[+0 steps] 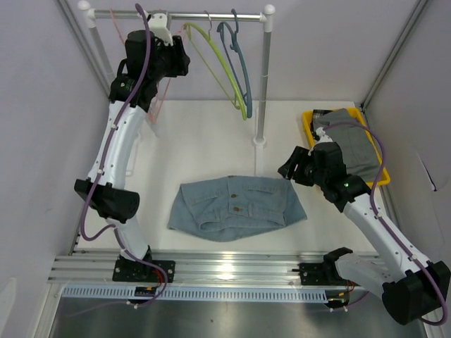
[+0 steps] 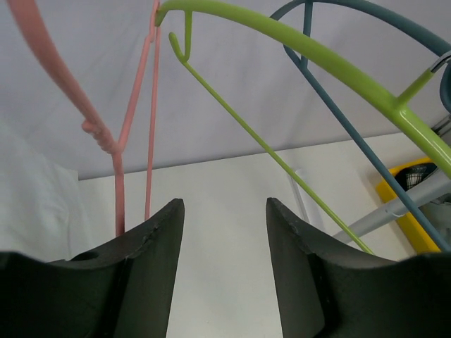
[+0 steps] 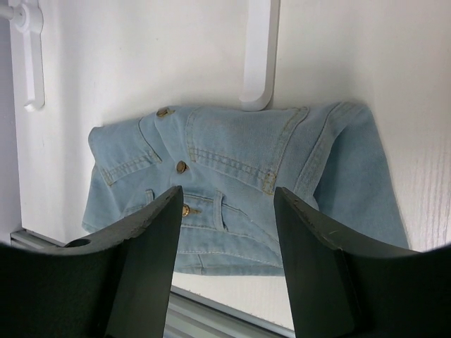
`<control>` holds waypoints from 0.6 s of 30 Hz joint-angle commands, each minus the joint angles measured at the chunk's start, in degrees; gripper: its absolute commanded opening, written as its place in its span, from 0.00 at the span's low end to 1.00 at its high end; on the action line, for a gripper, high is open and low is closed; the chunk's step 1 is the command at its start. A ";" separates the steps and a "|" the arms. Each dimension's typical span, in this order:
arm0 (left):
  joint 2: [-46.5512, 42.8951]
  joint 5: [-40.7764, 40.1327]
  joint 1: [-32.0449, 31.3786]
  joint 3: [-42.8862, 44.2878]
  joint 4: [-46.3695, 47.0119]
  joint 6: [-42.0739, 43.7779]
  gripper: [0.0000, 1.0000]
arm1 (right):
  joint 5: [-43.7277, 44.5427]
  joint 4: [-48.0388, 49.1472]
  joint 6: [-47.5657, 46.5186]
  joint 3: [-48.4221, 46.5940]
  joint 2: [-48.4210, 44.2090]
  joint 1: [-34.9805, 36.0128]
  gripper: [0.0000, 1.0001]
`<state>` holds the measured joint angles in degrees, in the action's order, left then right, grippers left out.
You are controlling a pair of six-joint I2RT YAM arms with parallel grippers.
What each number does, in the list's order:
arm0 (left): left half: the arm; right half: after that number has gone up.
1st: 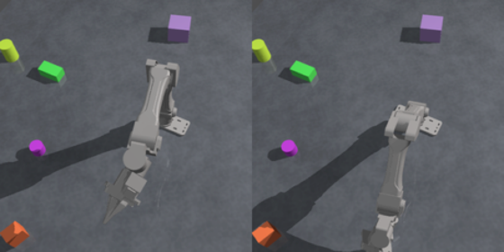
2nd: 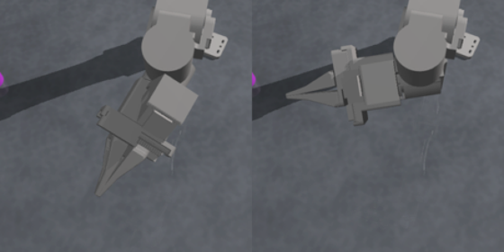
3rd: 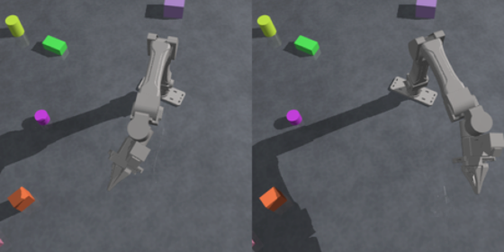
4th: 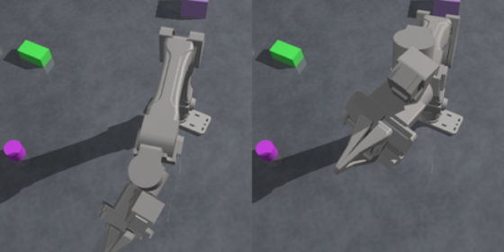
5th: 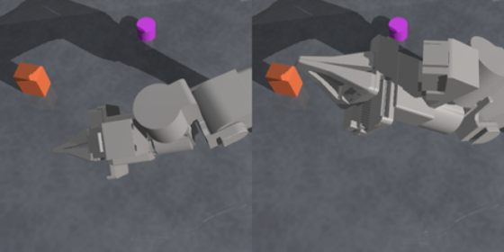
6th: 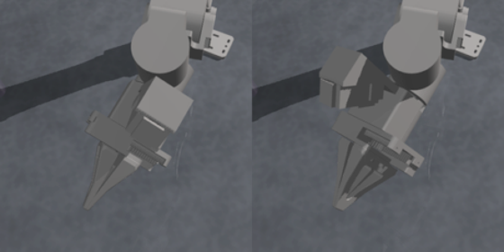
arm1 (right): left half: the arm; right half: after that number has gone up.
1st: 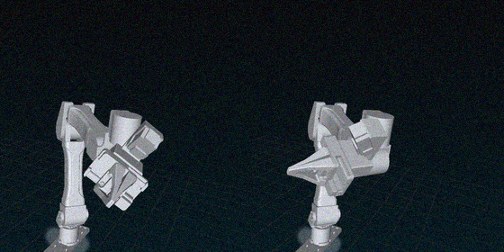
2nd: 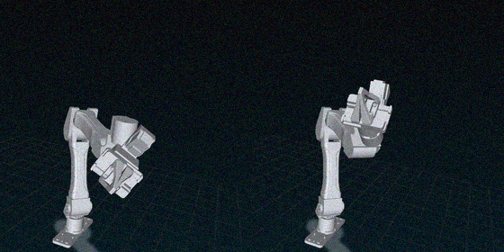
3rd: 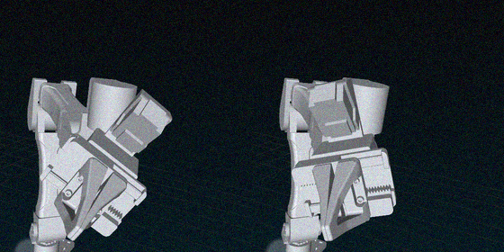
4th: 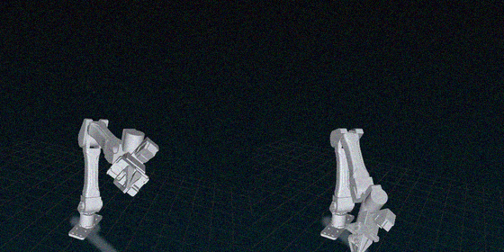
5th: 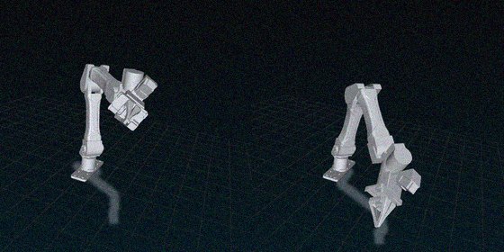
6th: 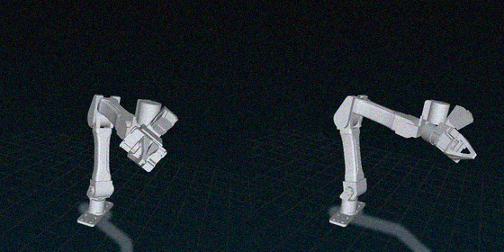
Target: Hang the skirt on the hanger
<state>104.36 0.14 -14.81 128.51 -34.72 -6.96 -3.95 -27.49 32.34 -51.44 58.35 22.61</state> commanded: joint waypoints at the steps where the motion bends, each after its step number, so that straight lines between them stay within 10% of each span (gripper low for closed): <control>1: -1.79 -1.72 0.39 2.63 1.32 1.16 0.54 | -0.89 2.26 -1.22 -1.47 -0.43 -0.29 0.60; 18: -15.06 7.42 0.39 -7.92 6.95 2.39 0.57 | -1.42 2.88 -0.34 0.29 -1.13 -0.29 0.60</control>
<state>93.17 5.34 -14.81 120.79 -31.07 -5.91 -5.02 -27.05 32.32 -51.37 58.26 22.48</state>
